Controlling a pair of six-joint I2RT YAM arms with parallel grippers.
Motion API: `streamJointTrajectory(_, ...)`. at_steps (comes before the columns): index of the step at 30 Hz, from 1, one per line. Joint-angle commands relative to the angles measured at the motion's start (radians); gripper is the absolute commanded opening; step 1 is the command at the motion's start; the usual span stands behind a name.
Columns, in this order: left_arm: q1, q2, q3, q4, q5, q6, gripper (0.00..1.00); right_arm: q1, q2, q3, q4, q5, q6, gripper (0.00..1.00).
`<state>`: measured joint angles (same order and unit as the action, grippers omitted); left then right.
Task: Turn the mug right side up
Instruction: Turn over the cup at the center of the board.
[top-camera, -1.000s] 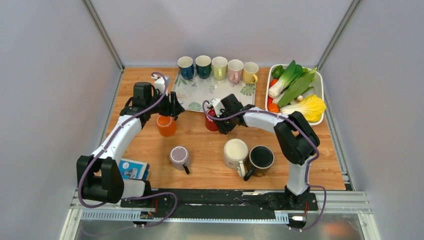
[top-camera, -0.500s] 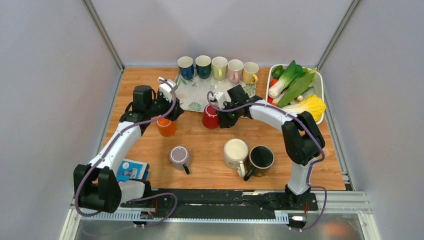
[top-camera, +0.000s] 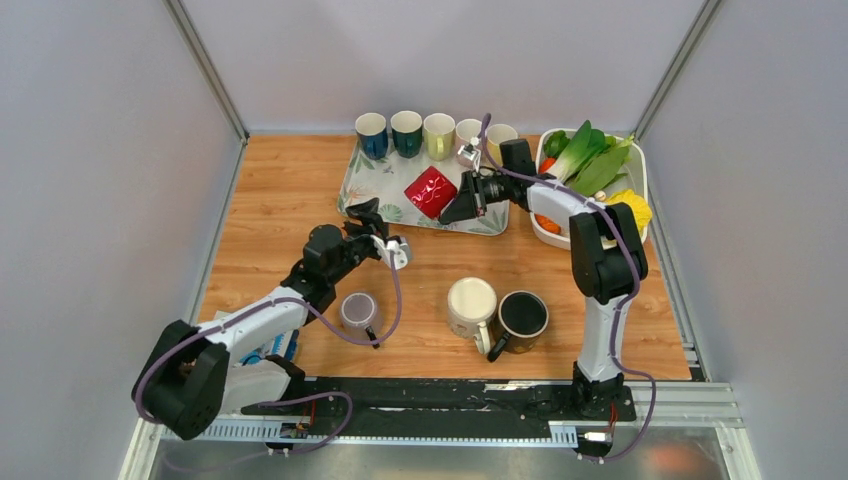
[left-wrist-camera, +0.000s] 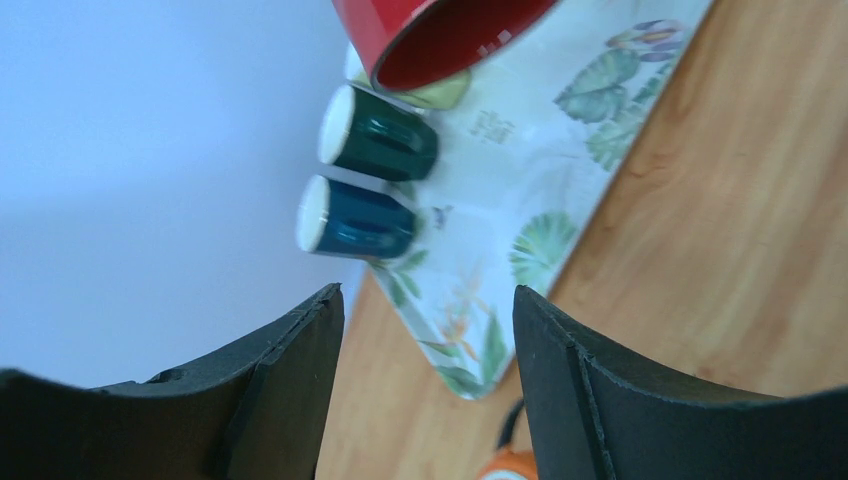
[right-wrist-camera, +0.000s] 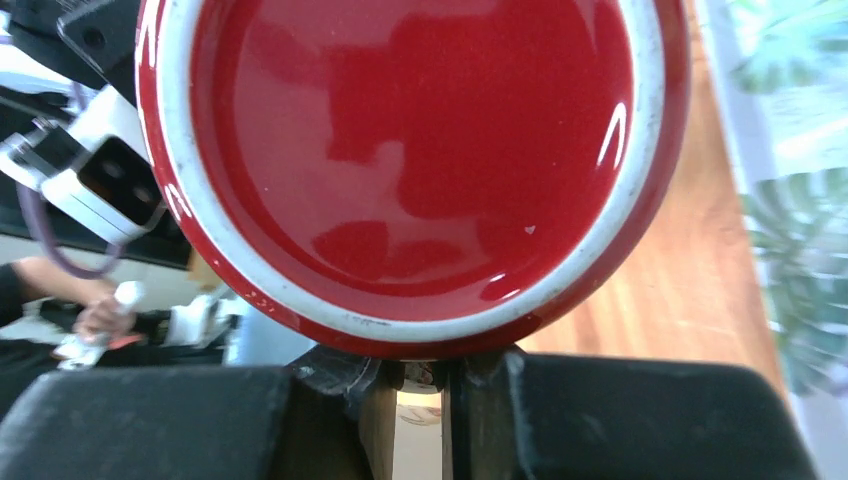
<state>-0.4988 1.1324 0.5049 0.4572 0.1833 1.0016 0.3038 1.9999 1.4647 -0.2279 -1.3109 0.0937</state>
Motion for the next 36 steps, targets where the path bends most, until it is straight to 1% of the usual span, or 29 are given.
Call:
streamJointTrajectory(1, -0.075, 0.107, -0.022, 0.441, -0.112, 0.230, 0.70, 0.029, 0.018, -0.031, 0.453, -0.331, 0.373, 0.00)
streamJointTrajectory(2, -0.080, 0.120, -0.022, 0.490, -0.099, 0.242, 0.70, 0.033, 0.018, -0.035, 0.464, -0.331, 0.382, 0.00)
streamJointTrajectory(4, -0.084, 0.151, -0.019, 0.536, -0.064, 0.244, 0.70, 0.039, 0.018, -0.043, 0.472, -0.329, 0.386, 0.00)
streamJointTrajectory(8, -0.086, 0.202, 0.004, 0.590, -0.015, 0.242, 0.69, 0.047, 0.022, -0.042, 0.499, -0.329, 0.408, 0.00)
streamJointTrajectory(11, -0.085, 0.260, 0.029, 0.657, -0.001, 0.269, 0.65, 0.054, 0.030, -0.041, 0.543, -0.334, 0.445, 0.00)
streamJointTrajectory(14, -0.085, 0.308, 0.048, 0.709, 0.021, 0.321, 0.56, 0.062, 0.044, -0.043, 0.612, -0.349, 0.507, 0.00)
streamJointTrajectory(17, -0.083, 0.343, 0.060, 0.750, 0.040, 0.336, 0.47, 0.068, 0.054, -0.031, 0.621, -0.355, 0.521, 0.00)
streamJointTrajectory(21, -0.083, 0.343, 0.058, 0.750, 0.038, 0.332, 0.29, 0.069, 0.051, -0.037, 0.628, -0.352, 0.526, 0.00)
streamJointTrajectory(22, -0.083, 0.340, 0.057, 0.749, 0.033, 0.330, 0.21, 0.068, 0.049, -0.040, 0.632, -0.350, 0.525, 0.01)
streamJointTrajectory(23, -0.083, 0.339, 0.055, 0.748, 0.022, 0.321, 0.18, 0.067, 0.046, -0.045, 0.636, -0.346, 0.526, 0.02)
streamJointTrajectory(24, -0.084, 0.335, 0.054, 0.747, 0.012, 0.317, 0.10, 0.064, 0.043, -0.046, 0.641, -0.342, 0.526, 0.05)
streamJointTrajectory(25, -0.083, 0.334, 0.052, 0.743, -0.010, 0.308, 0.06, 0.062, 0.040, -0.049, 0.644, -0.336, 0.525, 0.08)
streamJointTrajectory(26, -0.083, 0.331, 0.052, 0.740, -0.021, 0.303, 0.01, 0.058, 0.036, -0.051, 0.645, -0.323, 0.520, 0.14)
streamJointTrajectory(28, -0.083, 0.318, 0.051, 0.723, -0.061, 0.281, 0.00, 0.046, 0.025, -0.057, 0.642, -0.278, 0.511, 0.26)
streamJointTrajectory(31, -0.083, 0.284, 0.054, 0.644, -0.115, 0.238, 0.00, 0.031, 0.005, -0.054, 0.592, -0.207, 0.452, 0.49)
streamJointTrajectory(33, -0.083, 0.242, 0.070, 0.537, -0.147, 0.194, 0.00, 0.021, -0.011, -0.057, 0.590, -0.162, 0.428, 0.65)
streamJointTrajectory(34, -0.083, 0.209, 0.093, 0.428, -0.166, 0.172, 0.00, 0.016, -0.019, -0.056, 0.590, -0.138, 0.412, 0.69)
streamJointTrajectory(35, -0.083, 0.190, 0.107, 0.368, -0.173, 0.122, 0.00, 0.010, -0.030, -0.054, 0.589, -0.118, 0.380, 0.71)
streamJointTrajectory(36, -0.083, 0.154, 0.143, 0.224, -0.179, 0.091, 0.00, 0.003, -0.052, -0.051, 0.566, -0.083, 0.324, 0.79)
